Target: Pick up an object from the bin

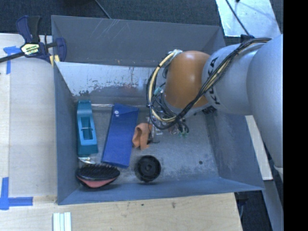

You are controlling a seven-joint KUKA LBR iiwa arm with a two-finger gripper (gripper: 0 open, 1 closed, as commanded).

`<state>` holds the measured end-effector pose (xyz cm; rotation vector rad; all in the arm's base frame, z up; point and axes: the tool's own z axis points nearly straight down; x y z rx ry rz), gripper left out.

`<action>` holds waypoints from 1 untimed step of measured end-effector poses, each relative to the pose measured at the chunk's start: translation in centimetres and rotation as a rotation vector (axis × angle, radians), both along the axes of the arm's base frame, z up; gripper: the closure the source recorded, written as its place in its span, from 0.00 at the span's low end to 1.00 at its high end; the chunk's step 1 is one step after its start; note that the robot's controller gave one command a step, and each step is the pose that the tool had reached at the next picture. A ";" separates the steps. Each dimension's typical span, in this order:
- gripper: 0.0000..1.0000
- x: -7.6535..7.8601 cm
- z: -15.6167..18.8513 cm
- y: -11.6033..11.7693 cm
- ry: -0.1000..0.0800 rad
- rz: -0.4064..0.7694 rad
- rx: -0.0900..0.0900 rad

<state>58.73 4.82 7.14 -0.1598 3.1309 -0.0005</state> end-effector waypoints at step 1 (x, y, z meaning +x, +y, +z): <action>1.00 0.0 0.0 0.0 0.000 0.000 0.000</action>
Offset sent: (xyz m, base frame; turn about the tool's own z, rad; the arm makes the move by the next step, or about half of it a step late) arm 0.0083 0.0028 0.1427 0.0190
